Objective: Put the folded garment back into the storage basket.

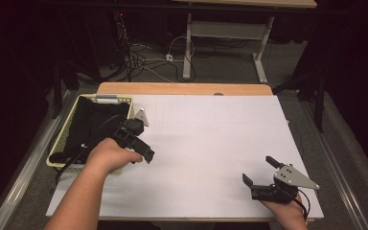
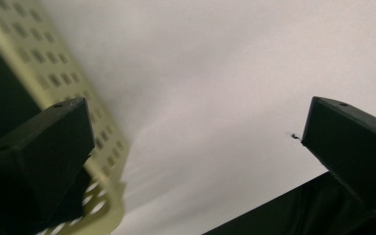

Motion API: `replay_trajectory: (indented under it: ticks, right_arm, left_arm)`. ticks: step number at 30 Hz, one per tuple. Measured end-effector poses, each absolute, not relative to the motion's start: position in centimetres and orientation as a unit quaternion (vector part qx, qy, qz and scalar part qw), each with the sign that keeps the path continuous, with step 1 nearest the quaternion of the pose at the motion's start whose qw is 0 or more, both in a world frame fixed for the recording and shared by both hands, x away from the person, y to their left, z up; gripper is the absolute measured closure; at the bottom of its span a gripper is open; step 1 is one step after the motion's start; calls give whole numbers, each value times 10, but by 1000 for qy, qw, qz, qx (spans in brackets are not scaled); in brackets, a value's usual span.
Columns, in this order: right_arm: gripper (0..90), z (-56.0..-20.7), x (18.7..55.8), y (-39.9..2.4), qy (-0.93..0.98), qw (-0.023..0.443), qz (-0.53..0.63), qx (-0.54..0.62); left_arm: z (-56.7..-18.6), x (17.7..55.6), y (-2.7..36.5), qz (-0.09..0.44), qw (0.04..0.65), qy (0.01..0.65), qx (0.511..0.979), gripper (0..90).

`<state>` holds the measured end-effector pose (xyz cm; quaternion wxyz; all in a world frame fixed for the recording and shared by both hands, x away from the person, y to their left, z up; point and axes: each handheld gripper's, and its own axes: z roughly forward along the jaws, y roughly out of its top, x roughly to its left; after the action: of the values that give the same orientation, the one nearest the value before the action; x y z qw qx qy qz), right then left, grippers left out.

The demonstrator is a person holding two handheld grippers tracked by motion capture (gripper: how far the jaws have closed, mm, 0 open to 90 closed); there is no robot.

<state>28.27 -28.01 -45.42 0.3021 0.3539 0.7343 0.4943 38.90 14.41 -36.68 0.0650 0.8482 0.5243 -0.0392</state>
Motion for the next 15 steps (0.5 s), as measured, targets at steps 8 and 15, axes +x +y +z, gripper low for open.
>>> replay_trajectory:
  ticks: [8,15]
  right_arm:
    - [0,-457,283,-280,736,300,493,353]
    - [0,-459,283,-279,737,299,491,355]
  left_arm:
    - [-392,391,130,-41,79,496,864,0]
    - [-418,385,117,-21,114,471,875,0]
